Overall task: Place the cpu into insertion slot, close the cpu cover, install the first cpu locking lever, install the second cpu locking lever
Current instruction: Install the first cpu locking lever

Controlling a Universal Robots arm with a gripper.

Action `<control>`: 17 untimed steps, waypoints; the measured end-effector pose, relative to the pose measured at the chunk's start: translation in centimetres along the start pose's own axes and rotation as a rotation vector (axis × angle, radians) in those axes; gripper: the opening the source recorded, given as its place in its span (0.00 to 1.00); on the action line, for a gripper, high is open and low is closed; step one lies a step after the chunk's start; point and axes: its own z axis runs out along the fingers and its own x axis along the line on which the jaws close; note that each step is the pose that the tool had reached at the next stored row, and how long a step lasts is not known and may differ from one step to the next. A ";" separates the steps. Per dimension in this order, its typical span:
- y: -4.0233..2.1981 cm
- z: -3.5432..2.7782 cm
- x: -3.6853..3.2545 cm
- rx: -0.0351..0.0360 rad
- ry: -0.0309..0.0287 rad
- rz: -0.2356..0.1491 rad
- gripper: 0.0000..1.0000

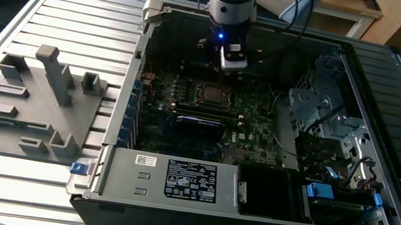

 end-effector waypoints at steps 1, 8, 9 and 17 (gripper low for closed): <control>0.05 0.02 -0.15 0.0102 0.0104 0.000 0.11; 0.32 0.14 -0.85 0.0382 0.0518 0.002 0.11; 0.32 0.13 -0.85 0.0384 0.0519 0.002 0.11; -0.91 0.05 -1.34 0.0374 0.0522 0.002 0.11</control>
